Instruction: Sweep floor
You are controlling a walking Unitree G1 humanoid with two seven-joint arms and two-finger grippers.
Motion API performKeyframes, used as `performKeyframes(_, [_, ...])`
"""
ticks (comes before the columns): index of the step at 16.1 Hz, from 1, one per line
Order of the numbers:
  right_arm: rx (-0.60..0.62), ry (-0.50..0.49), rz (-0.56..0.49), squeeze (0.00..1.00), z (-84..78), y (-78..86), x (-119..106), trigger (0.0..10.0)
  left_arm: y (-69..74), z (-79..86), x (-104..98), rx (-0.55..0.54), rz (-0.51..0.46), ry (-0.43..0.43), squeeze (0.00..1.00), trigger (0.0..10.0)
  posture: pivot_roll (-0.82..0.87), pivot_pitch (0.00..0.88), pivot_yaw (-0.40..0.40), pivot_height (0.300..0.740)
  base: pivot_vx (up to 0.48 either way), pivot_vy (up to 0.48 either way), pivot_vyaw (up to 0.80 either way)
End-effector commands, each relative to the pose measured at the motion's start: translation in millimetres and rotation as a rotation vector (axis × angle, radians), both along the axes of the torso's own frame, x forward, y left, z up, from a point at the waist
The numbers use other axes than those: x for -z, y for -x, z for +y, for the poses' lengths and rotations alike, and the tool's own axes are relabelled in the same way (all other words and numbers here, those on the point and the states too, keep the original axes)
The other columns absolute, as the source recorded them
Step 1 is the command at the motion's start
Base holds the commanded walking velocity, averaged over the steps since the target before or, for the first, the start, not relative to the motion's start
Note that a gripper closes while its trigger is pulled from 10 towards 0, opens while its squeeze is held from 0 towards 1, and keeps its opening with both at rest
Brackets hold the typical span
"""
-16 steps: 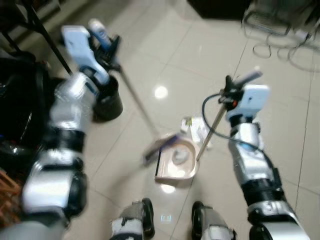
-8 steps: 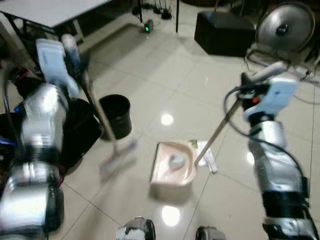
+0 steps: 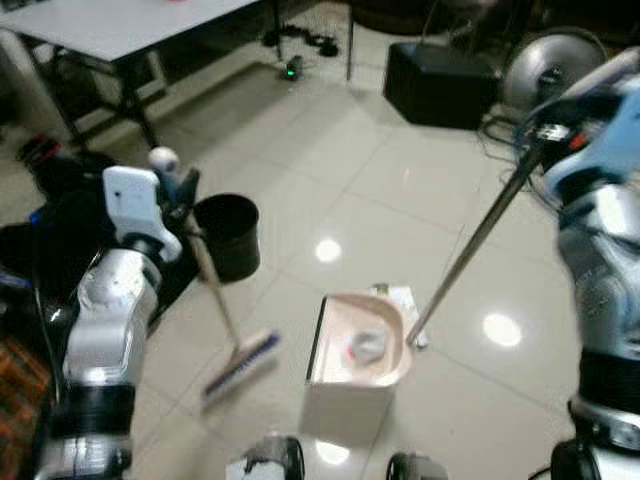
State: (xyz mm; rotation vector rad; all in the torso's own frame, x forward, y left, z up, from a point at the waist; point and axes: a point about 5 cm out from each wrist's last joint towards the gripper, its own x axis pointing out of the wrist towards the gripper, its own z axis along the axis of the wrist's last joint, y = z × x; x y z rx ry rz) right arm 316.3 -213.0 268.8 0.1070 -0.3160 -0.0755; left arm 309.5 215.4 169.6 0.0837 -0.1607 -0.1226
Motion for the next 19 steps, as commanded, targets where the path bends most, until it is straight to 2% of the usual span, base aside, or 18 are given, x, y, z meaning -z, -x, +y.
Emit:
performKeyframes(1, [-0.031, -0.019, -0.060, 0.00, 3.8, 2.2, -17.8, 10.0, 5.6, -0.6, -3.4, -0.019, -0.013, -0.032, 0.00, 10.0, 0.04, 0.010, 0.035, 0.740, 0.000, 0.000, 0.80])
performKeyframes(3, [-0.027, -0.033, -0.061, 0.00, 2.4, 0.9, -23.7, 10.0, 13.8, -6.2, -2.4, -0.025, -0.011, -0.039, 0.00, 10.0, 0.05, 0.009, 0.029, 0.740, 0.148, 0.000, 0.80])
performKeyframes(5, [0.006, -0.095, -0.071, 0.00, -3.9, 0.3, -31.2, 10.0, 24.1, -13.0, -1.7, -0.032, 0.007, -0.041, 0.00, 10.0, 0.05, 0.010, 0.028, 0.740, 0.337, 0.000, 0.00])
performKeyframes(10, [0.046, -0.145, -0.060, 0.00, -15.4, -0.6, -34.0, 10.0, 29.6, -21.4, -1.0, -0.028, 0.031, -0.045, 0.00, 10.0, 0.05, 0.012, 0.027, 0.740, 0.349, 0.000, 0.00])
performKeyframes(13, [0.052, -0.135, -0.056, 0.00, -15.7, -1.0, -37.1, 10.0, 29.3, -22.6, -1.3, -0.030, 0.042, -0.045, 0.00, 10.0, 0.05, 0.011, 0.028, 0.740, 0.350, 0.000, 0.00])
performKeyframes(15, [0.036, -0.085, -0.065, 0.00, -12.4, -1.4, -39.5, 10.0, 31.2, -22.5, 3.0, -0.033, 0.061, -0.044, 0.00, 10.0, 0.05, 0.010, 0.028, 0.740, 0.354, 0.000, 0.00])
performKeyframes(19, [-0.011, -0.045, -0.084, 0.00, -3.1, -2.9, -42.3, 10.0, 37.4, -23.7, 12.0, -0.046, 0.085, -0.043, 0.00, 10.0, 0.05, 0.010, 0.016, 0.740, 0.354, 0.000, 0.00])
